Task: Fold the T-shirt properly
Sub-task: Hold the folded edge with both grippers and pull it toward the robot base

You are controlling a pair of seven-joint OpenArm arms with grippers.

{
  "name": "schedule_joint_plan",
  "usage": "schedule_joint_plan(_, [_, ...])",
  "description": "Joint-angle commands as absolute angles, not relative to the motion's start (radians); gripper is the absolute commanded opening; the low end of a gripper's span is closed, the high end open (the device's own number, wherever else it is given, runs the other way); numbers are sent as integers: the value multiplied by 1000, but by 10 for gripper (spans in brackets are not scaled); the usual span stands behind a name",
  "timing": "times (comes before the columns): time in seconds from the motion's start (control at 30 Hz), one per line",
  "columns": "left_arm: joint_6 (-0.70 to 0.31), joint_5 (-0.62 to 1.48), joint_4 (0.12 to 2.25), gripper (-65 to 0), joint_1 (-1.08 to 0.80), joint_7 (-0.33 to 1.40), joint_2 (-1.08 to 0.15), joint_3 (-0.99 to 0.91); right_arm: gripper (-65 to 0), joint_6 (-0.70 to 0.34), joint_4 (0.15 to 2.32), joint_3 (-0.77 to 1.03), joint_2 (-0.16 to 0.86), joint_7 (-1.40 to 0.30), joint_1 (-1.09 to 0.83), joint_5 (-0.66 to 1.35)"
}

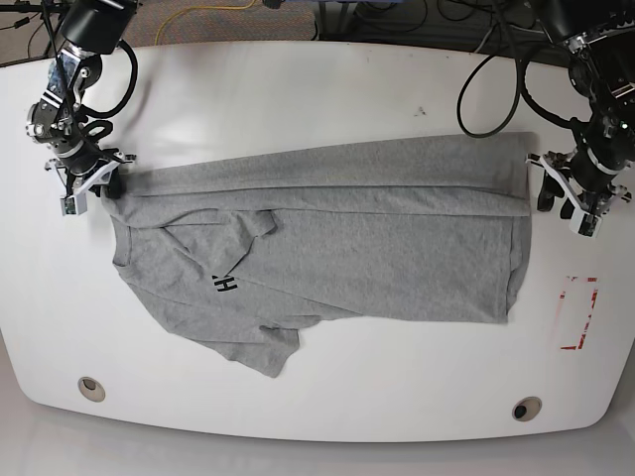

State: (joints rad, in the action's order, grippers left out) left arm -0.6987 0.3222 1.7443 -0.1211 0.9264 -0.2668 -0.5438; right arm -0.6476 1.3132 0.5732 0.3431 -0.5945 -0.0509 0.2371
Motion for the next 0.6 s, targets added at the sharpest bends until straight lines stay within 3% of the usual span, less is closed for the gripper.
schedule_joint_plan(0.0, [-698, 332, 1735, -426, -110, 937, -280, -550, -553, -664, 1328, 578, 355, -572, -41, 251])
schedule_joint_plan(0.23, [-698, 337, 1722, -419, -110, 1073, -277, -545, -561, -670, 1331, 578, 340, -572, -42, 242])
schedule_joint_plan(0.4, [-698, 337, 1719, -335, -116, 1110, -275, -522, -561, -670, 1331, 578, 338, -572, -50, 249])
schedule_joint_plan(0.57, [-698, 337, 1721, -293, -140, 1119, -260, -515, -561, -670, 1334, 576, 338, -572, -53, 249])
